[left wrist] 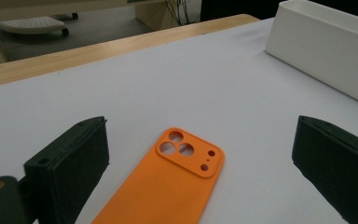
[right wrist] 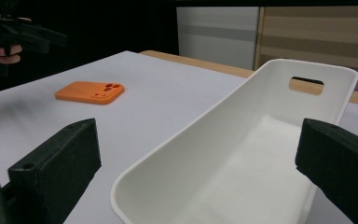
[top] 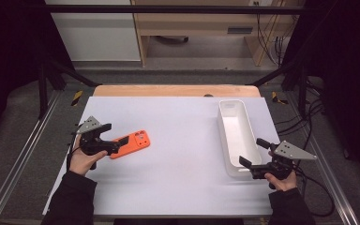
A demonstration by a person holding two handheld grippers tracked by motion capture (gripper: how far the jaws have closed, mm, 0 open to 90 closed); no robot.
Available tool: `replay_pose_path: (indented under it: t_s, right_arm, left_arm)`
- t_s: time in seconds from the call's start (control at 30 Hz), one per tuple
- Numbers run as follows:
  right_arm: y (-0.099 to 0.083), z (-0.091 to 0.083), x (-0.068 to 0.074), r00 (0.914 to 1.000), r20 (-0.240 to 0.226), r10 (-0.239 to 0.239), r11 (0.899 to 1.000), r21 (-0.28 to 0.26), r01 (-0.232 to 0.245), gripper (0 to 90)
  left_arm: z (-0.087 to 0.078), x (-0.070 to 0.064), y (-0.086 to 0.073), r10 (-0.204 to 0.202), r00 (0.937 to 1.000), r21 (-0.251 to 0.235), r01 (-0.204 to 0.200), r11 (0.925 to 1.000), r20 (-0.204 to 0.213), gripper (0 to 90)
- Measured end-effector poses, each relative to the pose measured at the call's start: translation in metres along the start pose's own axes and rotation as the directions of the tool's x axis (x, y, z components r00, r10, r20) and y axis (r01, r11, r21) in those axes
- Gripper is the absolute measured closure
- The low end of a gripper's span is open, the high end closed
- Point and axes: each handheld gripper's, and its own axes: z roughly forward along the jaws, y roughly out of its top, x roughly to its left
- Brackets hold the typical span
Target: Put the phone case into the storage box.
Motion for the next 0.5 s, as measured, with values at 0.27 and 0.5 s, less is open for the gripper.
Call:
replay_pose_path:
  t_s: [0.27,0.5]
  right_arm:
    - [0.000,0.000,0.000,1.0000,0.001,-0.001,1.000,0.001,0.001,0.4]
    - [0.000,0.000,0.000,1.0000,-0.001,0.001,1.000,0.000,-0.001,0.4]
  left_arm:
    - [0.012,0.012,-0.003,-0.018,0.9979,0.046,0.021,0.9987,-0.062,12.1]
    - [0.017,0.019,-0.006,-0.009,0.9874,0.077,0.021,0.9968,-0.158,20.3]
